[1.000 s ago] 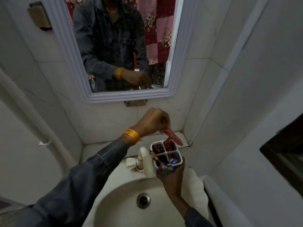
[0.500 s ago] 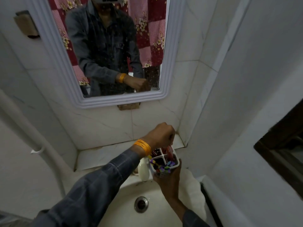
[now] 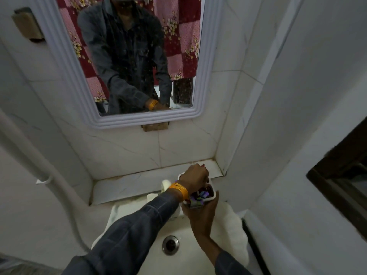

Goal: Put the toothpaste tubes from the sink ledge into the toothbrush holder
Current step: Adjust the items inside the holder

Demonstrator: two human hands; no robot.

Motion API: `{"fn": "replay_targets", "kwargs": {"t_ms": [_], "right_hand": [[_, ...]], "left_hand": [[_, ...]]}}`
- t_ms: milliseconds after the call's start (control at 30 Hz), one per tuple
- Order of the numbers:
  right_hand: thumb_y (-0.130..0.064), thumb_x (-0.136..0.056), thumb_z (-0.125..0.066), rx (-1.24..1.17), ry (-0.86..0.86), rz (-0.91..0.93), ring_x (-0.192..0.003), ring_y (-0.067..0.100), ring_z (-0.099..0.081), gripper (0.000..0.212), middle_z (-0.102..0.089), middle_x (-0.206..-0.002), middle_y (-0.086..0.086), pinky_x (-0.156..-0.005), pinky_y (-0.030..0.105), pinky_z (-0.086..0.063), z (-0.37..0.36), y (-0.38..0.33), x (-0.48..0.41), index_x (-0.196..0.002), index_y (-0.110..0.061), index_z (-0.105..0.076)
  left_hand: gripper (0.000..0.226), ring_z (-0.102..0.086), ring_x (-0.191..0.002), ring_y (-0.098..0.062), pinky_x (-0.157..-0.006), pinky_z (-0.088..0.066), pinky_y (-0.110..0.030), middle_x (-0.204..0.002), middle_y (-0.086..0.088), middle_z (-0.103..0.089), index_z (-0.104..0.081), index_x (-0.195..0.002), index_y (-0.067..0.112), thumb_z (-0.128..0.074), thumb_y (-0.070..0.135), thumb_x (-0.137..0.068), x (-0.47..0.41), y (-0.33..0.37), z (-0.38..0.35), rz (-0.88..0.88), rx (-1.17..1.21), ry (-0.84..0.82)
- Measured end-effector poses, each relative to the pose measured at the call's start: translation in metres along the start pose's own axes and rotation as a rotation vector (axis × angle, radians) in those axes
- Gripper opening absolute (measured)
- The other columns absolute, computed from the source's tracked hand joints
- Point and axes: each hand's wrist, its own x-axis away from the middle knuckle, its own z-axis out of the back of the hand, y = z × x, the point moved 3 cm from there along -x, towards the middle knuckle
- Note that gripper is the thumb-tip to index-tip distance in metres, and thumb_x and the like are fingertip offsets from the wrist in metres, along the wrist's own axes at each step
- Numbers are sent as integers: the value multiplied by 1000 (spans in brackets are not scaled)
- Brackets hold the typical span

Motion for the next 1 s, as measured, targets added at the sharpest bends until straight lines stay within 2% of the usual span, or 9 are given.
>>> {"fn": "replay_targets", "kwargs": {"t_ms": [67,133,233,267,367,533,667,867,1000], "right_hand": [[-6,-62,-111,-33,23,-10,-141,15,-60,127,-60,-158,14,-122,21,-50,2,-1,1,-165,3,-37],[-2,-55,-108,-82,51,-17,-140,25,-67,127,-63,-155,12,-117,47,-60,4,5,0,-162,-5,-42],[-8,-49,-100,-192,39,-11,-135,37,-73,118,-68,-152,10,-109,66,-61,5,-2,-4,-156,-18,-50],[-5,-50,-101,-168,36,8,-133,33,-75,116,-69,-150,10,-109,63,-63,5,-3,-6,-154,-18,-52],[5,-51,-106,-135,61,-9,-124,11,-78,111,-72,-140,4,-104,33,-67,8,-8,-12,-145,-21,-54],[-15,-43,-103,-97,21,-19,-122,24,-70,118,-67,-137,7,-83,-5,-52,21,-19,-20,-148,-7,-52],[-39,-39,-94,-73,58,20,-122,21,-66,123,-62,-132,4,-91,13,-53,36,-40,-34,-149,-1,-52],[-32,-43,-96,-118,112,22,-124,22,-65,122,-62,-136,6,-88,-8,-46,40,-63,-85,-151,3,-52],[-40,-43,-94,-80,152,1,-130,31,-67,125,-65,-143,19,-104,27,-55,29,-64,-111,-153,1,-50]], "left_hand": [[14,-69,-94,-30,-83,-54,-32,-100,-10,-77,-77,-90,8,-66,15,-84,2,-6,13,-13,1,44],[12,-69,-88,-29,-80,-55,-34,-92,-11,-77,-76,-85,9,-67,17,-84,5,-19,30,9,14,129],[11,-73,-80,-26,-78,-59,-35,-88,-10,-78,-76,-88,9,-66,15,-87,14,-53,50,106,80,243],[12,-73,-79,-26,-77,-60,-36,-87,-10,-78,-75,-88,10,-65,15,-87,17,-64,53,144,89,269],[14,-72,-85,-30,-77,-58,-36,-89,-10,-77,-74,-87,13,-61,16,-85,26,-87,52,221,34,284],[22,-65,-102,-29,-84,-54,-36,-108,-8,-73,-68,-104,17,-66,28,-85,19,-84,33,213,-20,176],[31,-63,-109,-28,-86,-51,-35,-117,-7,-69,-64,-116,17,-63,32,-88,2,-77,30,190,-28,179],[43,-59,-114,-30,-92,-49,-36,-125,-10,-62,-54,-130,17,-56,38,-93,-14,-86,37,198,-37,239],[53,-53,-122,-32,-98,-45,-44,-139,-9,-52,-43,-141,21,-52,43,-94,-25,-98,35,208,-135,162]]}}
